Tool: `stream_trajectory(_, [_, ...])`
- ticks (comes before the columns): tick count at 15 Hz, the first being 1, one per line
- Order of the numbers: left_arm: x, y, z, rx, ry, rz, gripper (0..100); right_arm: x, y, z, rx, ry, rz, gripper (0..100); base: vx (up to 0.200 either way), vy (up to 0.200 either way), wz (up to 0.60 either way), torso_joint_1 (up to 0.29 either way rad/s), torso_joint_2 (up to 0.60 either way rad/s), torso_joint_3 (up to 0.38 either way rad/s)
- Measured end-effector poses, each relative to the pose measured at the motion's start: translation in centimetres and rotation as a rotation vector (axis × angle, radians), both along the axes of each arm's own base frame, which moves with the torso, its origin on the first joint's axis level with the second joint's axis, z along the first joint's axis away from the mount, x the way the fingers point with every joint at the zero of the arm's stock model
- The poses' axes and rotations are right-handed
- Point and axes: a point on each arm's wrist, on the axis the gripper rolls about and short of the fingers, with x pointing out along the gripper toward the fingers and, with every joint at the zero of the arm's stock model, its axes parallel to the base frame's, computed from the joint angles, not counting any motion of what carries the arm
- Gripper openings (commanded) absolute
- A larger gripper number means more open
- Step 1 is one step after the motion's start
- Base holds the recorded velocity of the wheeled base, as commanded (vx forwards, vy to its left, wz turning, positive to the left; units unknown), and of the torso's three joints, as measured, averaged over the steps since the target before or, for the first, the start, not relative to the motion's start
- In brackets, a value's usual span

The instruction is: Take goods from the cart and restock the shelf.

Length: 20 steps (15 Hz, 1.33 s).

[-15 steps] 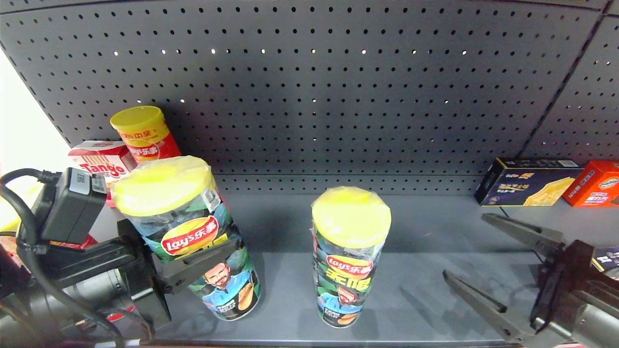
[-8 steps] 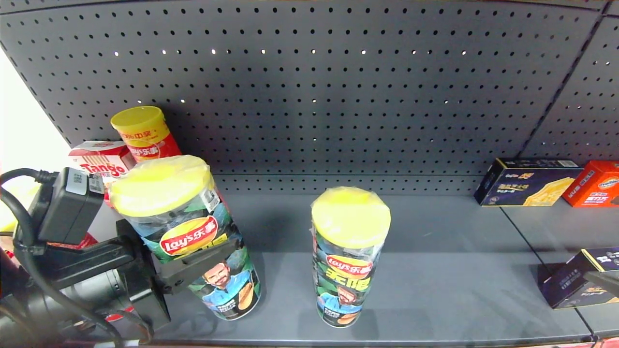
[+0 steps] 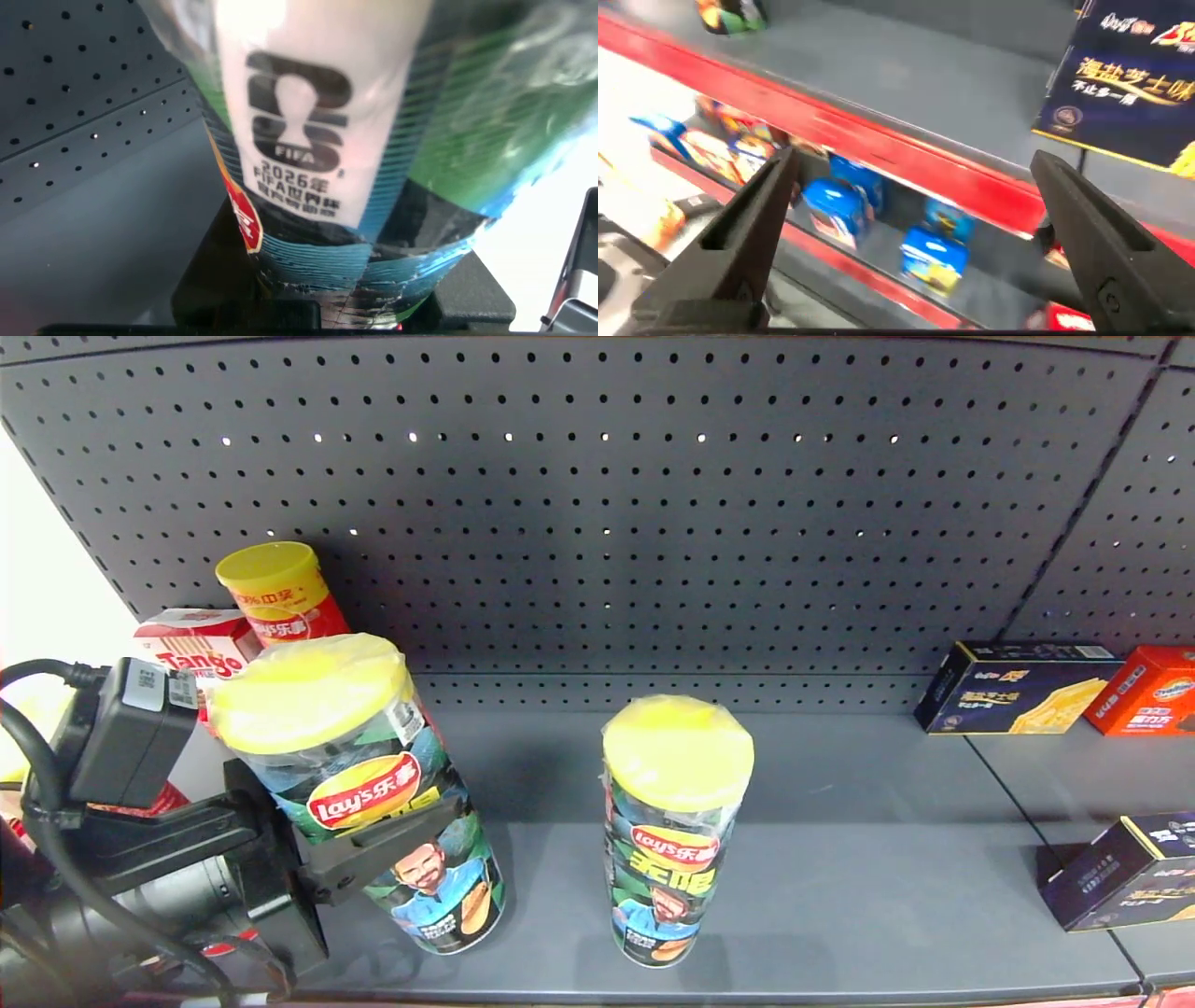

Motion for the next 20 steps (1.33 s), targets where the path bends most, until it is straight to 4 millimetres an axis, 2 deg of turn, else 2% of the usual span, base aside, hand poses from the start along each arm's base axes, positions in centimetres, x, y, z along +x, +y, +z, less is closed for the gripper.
stream_trajectory(3, [-0.1,0.1,0.0,-0.002,0.001,-0.003,0,0.0,-0.1,-0.8,0.067,-0.013,0.102,100,0.000,0.000,0.00,0.000,0.00,0.000])
stream_trajectory(6, [-0.2,0.1,0.0,-0.002,-0.001,-0.010,0,0.0,-0.1,-1.0,0.071,-0.016,0.122,100,0.000,0.000,0.00,0.000,0.00,0.000])
stream_trajectory(10, [-0.6,0.2,-0.4,0.002,0.010,-0.035,0,-0.1,0.1,-1.1,0.072,-0.018,-0.003,100,0.000,0.000,0.00,0.000,0.00,0.000])
stream_trajectory(15, [-1.0,0.4,-0.7,0.006,0.014,-0.036,0,-0.2,0.6,-1.1,0.061,-0.008,-0.246,100,0.000,0.000,0.00,0.000,0.00,0.000])
stream_trajectory(20, [-1.6,0.6,-0.8,0.003,0.011,-0.035,0,0.2,0.8,-1.0,0.036,0.047,-0.356,100,0.000,0.000,0.00,0.000,0.00,0.000])
